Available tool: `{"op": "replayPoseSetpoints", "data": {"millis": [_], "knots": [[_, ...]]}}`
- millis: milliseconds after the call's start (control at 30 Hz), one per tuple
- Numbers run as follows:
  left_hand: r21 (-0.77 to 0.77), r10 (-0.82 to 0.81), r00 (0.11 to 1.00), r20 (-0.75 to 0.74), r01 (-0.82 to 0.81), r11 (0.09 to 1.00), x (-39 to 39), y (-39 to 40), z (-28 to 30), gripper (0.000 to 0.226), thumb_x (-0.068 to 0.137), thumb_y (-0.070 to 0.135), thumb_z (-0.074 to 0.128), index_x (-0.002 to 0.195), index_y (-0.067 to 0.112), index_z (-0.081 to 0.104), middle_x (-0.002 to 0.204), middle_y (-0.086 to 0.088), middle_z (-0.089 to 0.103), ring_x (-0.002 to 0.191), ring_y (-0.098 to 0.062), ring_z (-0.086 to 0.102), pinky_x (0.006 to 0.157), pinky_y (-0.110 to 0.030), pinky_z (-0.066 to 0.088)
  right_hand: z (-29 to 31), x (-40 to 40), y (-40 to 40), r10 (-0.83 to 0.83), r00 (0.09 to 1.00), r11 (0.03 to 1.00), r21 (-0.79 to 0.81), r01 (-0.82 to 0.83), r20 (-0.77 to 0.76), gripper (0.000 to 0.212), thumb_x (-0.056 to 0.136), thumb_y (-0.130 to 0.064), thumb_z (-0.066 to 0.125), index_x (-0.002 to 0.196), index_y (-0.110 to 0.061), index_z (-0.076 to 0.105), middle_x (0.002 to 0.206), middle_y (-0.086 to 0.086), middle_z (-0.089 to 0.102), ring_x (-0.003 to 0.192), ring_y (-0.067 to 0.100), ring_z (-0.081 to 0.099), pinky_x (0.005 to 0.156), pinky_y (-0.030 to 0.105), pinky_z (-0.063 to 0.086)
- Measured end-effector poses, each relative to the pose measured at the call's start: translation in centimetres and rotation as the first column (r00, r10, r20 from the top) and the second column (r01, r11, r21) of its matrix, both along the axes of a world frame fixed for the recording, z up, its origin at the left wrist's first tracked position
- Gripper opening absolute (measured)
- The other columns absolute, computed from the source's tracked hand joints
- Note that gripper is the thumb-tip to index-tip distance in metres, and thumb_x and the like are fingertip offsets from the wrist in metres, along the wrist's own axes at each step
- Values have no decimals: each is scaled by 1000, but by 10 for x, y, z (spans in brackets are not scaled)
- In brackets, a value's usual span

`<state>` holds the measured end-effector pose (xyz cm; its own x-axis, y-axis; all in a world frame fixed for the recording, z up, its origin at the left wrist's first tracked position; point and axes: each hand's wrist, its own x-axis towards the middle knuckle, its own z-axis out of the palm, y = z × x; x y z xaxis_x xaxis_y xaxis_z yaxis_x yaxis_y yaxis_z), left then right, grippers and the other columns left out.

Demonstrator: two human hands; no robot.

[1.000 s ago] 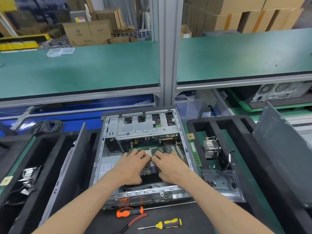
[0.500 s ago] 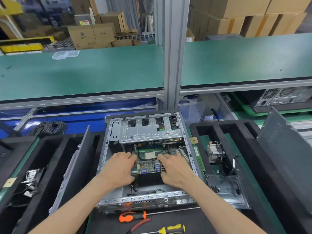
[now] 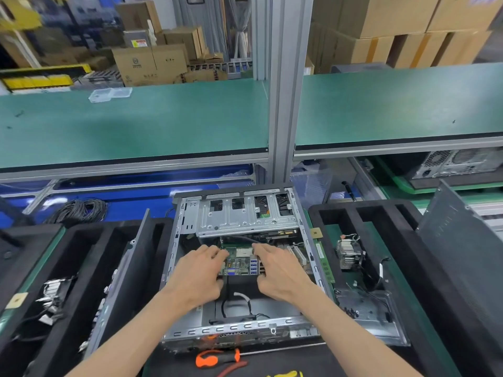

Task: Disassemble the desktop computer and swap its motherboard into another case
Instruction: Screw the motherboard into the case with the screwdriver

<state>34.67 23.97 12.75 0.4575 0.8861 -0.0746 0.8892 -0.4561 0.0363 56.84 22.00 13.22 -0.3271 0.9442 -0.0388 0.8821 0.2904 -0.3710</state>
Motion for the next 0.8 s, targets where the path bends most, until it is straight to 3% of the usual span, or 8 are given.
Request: {"op": "replayPoseSetpoints", "data": {"millis": [133,267,333,433,533,800], "knots": [[35,-48,995,-86,51,998,15,1,-7,58,76,30,73,132,24,58,117,5,68,101,-21,65,77,-37,57,2,-8,-1,13,1000,1000,13,-13,0,48,73,-12,52,121,-9,51,119,8,59,97,31,60,84,40,52],[-21,-28,996,-84,26,999,15,14,-11,51,81,8,59,129,23,54,126,3,64,113,-27,61,82,-44,56,2,-4,1,29,999,999,37,-28,-21,52,79,-18,56,130,-11,50,125,4,57,101,30,60,83,40,52],[-52,-25,999,-40,23,998,10,22,-7,55,79,3,56,129,25,56,127,2,65,114,-26,62,87,-42,55,4,-2,3,15,999,998,56,-13,-45,55,81,-25,57,135,-16,48,126,2,58,99,29,62,81,40,54],[-68,-30,1000,-7,29,997,-3,36,0,58,81,1,56,131,30,59,122,3,69,109,-21,66,92,-33,53,4,-1,5,2,1000,995,104,-1,-3,54,85,-34,58,135,-22,40,111,0,62,86,26,61,73,36,51],[-100,17,999,31,-14,995,-15,43,7,58,86,3,57,136,32,57,122,3,70,111,-20,65,94,-31,51,3,0,6,-5,996,988,155,-9,89,44,91,-26,60,127,-17,38,107,3,62,81,31,62,63,34,38],[-99,25,999,30,-21,995,-9,43,21,56,87,4,55,137,30,58,115,-2,72,105,-22,67,89,-30,53,15,4,10,13,975,979,197,-58,221,33,90,-10,55,118,-11,39,96,6,61,75,33,62,60,36,28]]}}
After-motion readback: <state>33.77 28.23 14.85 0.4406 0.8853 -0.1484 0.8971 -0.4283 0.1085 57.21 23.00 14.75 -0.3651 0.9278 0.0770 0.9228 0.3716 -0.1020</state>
